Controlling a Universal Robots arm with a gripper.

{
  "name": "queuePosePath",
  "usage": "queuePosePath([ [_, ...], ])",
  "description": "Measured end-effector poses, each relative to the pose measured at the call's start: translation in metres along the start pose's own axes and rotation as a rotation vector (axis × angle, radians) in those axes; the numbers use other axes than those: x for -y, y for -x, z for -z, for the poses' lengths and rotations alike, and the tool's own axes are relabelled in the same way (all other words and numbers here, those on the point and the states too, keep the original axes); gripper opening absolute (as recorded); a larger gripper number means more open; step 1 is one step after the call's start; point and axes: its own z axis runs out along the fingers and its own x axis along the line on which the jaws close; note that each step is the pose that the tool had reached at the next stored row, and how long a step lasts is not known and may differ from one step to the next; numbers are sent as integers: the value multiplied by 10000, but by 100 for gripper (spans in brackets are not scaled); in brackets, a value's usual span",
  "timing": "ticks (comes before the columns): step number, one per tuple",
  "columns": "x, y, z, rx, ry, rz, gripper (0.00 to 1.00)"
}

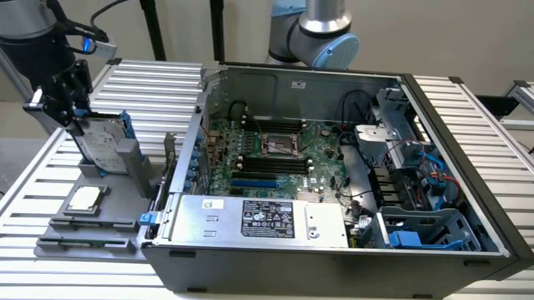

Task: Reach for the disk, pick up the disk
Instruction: 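Pick up the disk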

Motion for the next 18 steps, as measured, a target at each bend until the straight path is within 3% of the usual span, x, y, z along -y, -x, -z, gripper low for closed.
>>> queuePosePath([
  [1, 0, 0, -1, 1, 0, 0, 52],
  [3, 0, 0, -4, 1, 0, 0, 38],
  [18, 1, -1, -10, 2, -2, -41, 33],
])
